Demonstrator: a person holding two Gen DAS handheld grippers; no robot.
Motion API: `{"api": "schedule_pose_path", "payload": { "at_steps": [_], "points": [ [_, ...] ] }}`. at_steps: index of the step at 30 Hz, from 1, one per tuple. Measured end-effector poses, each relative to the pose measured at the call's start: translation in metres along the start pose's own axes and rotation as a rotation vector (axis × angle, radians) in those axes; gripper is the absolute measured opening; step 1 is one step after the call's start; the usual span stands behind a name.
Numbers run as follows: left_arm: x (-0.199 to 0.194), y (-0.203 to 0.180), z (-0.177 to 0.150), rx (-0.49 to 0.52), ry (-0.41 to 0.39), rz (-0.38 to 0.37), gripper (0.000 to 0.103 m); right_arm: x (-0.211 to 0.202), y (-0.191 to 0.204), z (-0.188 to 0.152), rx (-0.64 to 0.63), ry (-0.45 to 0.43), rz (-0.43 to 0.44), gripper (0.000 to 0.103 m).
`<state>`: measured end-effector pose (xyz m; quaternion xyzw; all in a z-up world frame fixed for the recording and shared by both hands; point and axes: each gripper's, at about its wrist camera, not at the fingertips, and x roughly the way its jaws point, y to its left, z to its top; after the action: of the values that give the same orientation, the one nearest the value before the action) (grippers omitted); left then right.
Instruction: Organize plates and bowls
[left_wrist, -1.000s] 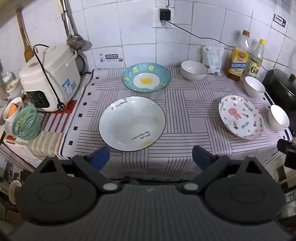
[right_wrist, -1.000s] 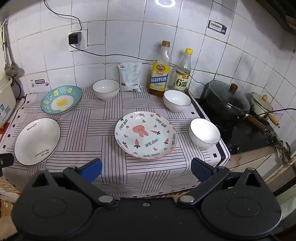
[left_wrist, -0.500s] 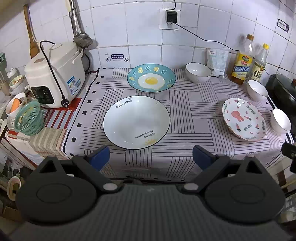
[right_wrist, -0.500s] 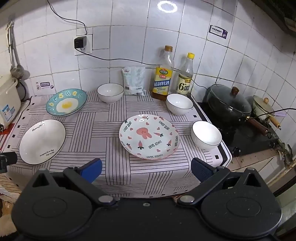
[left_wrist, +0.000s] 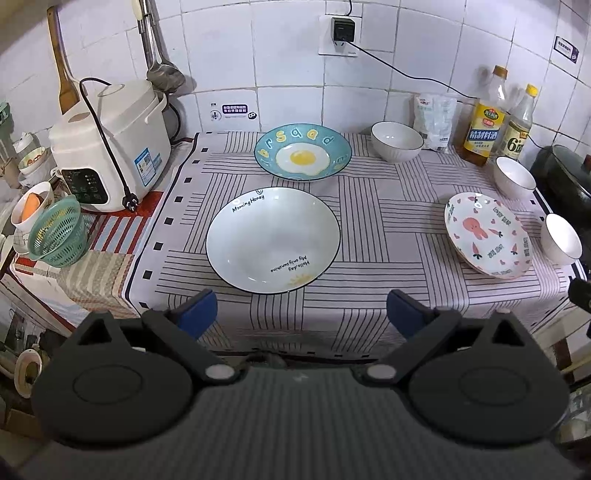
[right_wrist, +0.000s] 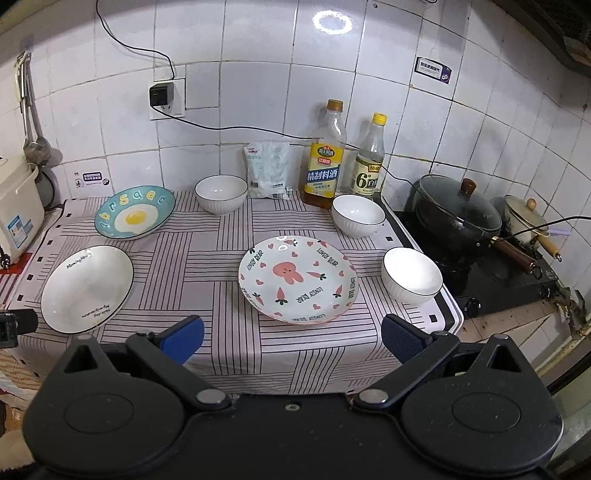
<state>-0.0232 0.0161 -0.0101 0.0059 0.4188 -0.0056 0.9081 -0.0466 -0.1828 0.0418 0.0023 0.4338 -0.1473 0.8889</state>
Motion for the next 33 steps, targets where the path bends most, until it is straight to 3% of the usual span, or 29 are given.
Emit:
{"api": "schedule_pose_path", "payload": {
  "at_steps": [33],
  "points": [
    [-0.003, -0.030, -0.006, 0.035, 0.027, -0.041, 0.099, -0.001, -0.028, -0.004, 0.014, -0.009, -0.077, 0.103]
  ]
}}
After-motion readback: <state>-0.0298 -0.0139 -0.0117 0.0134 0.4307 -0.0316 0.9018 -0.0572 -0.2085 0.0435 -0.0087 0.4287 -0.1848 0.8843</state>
